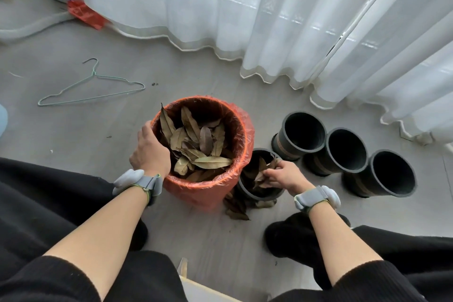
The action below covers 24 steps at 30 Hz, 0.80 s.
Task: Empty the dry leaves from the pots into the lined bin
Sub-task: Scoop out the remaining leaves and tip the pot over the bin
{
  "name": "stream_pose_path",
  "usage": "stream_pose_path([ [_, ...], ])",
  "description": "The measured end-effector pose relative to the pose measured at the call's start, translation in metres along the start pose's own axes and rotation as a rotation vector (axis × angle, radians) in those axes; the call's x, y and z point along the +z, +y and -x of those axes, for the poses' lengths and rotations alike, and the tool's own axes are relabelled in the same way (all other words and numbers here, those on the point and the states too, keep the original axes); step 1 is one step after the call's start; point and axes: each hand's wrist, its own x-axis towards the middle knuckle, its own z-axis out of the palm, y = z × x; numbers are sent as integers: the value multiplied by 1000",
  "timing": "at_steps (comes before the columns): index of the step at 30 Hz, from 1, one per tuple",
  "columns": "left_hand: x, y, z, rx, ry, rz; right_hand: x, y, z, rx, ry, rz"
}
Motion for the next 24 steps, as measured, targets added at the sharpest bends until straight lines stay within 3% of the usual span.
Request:
stream_pose_path([
  [8, -1, 6, 2, -18, -46, -2, -18, -13, 32, -29, 26, -12],
  [16, -4, 5, 2, -23, -44, -4, -6, -111, 84, -445, -95, -264],
  [21, -2, 6, 2, -11, -44, 2, 39, -127, 101, -524, -196, -25],
  [24, -3, 6, 1, -9, -38, 4, 53, -124, 101, -524, -162, 155],
])
